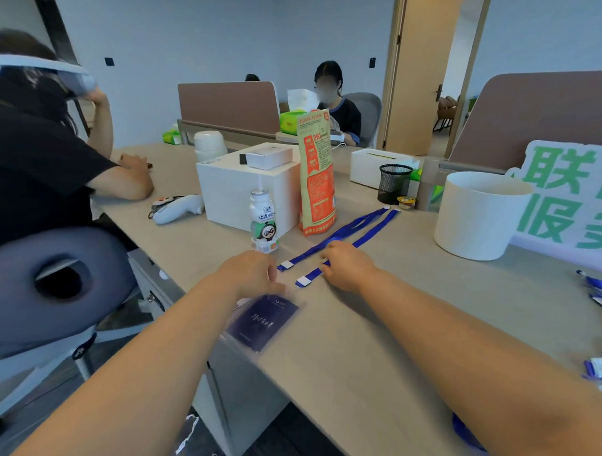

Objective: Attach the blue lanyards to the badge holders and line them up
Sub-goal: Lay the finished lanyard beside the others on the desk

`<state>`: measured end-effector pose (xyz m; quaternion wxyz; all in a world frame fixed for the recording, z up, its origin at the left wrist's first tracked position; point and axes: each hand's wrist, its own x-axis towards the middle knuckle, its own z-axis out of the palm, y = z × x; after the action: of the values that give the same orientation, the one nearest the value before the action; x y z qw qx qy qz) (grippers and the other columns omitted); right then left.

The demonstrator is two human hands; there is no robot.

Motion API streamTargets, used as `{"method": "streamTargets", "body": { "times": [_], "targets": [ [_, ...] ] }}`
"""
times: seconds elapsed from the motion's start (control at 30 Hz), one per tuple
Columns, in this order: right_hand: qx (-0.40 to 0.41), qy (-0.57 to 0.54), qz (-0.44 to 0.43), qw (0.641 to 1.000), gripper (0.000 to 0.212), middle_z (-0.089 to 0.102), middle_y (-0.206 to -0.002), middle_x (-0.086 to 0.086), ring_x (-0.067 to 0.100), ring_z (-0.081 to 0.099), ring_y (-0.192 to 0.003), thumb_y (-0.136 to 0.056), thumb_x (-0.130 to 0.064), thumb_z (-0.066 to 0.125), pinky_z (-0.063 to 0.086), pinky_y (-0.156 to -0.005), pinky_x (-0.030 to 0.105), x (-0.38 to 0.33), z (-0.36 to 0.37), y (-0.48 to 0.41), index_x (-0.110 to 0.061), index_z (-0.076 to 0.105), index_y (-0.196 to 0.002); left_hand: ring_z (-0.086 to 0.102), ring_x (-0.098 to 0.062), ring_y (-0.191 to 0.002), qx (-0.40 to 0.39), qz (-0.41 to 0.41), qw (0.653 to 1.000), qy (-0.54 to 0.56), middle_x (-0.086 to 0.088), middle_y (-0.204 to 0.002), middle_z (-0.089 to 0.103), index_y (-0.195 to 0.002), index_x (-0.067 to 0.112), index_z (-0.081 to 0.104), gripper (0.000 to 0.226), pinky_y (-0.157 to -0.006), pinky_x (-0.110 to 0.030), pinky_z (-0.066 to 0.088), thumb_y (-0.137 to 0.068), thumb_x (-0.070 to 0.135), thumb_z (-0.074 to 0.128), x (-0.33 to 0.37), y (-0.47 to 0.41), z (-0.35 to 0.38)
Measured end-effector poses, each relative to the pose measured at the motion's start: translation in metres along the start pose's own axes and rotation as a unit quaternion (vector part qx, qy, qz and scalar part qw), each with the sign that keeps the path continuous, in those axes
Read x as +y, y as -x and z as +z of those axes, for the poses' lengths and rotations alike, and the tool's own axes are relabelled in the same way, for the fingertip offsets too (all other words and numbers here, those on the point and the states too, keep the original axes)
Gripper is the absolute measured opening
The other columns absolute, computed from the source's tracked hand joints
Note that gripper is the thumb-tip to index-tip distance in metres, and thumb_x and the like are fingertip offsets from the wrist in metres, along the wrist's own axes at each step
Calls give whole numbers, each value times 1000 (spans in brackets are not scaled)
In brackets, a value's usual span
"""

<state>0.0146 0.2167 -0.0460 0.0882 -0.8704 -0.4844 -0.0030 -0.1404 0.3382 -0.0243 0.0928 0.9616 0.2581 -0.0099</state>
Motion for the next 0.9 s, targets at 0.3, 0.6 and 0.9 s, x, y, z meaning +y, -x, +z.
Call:
{"method": "streamTargets", "body": {
  "times": [0.3,0.6,0.9],
  "targets": [
    [-18,-68,-58,996,41,54,-117,2,20,51,-109,-82,-50,60,45,-90,34,-27,5,23,-19,61,-109,52,-21,-99,-21,-17,999,-24,-3,-111,58,-105,14,54,57,-80,-32,41,-72,60,66,-9,35,6],
    [1,-45,-40,998,42,54,-117,7,22,49,-108,-85,-49,56,45,-89,34,-32,10,20,-15,56,-109,45,-15,-93,-32,-23,999,-20,-1,-115,52,-114,20,51,71,-79,-30,40,-64,66,67,-10,44,4],
    [-2,-87,-30,996,46,53,-121,7,22,49,-109,-84,-47,59,42,-87,31,-43,12,13,-13,53,-115,48,-20,-105,-74,-19,997,1,-5,-121,52,-121,20,51,62,-83,-28,38,-71,49,73,-24,46,-8]
  ]
}}
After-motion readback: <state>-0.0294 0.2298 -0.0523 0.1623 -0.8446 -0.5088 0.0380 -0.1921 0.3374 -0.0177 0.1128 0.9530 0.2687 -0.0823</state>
